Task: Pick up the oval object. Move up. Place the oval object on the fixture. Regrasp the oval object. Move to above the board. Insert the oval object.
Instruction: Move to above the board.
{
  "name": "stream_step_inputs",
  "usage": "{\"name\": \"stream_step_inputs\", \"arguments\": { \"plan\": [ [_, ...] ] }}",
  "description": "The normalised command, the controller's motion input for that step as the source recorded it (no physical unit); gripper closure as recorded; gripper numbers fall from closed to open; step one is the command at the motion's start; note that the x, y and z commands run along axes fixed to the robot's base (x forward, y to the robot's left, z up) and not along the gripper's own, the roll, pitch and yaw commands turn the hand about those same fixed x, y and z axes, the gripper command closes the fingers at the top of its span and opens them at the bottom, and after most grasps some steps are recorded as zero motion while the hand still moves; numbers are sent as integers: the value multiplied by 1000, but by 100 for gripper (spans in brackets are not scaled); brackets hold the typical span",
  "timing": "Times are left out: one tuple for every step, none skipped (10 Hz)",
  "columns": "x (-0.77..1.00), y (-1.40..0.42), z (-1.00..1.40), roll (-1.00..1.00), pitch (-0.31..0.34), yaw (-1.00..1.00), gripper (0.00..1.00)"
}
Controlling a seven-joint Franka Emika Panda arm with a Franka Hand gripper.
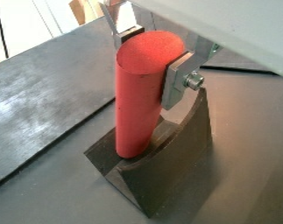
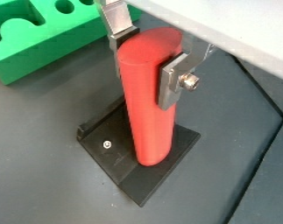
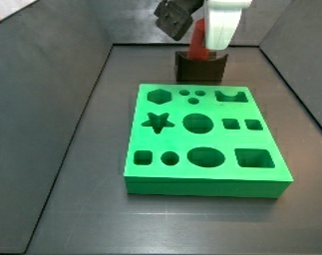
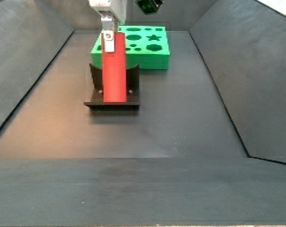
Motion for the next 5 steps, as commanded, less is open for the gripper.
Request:
{"name": "stream_step_inputs", "arguments": {
  "plan": [
    [-40, -321, 1000, 369, -2, 569, 100],
    [-28, -309, 1000, 317, -27, 427, 100],
    [-9, -280, 1000, 242, -73, 307, 100],
    [-12, -275, 1000, 173, -108, 217, 100],
    [-17, -262, 1000, 123, -122, 146, 100]
  ]
}}
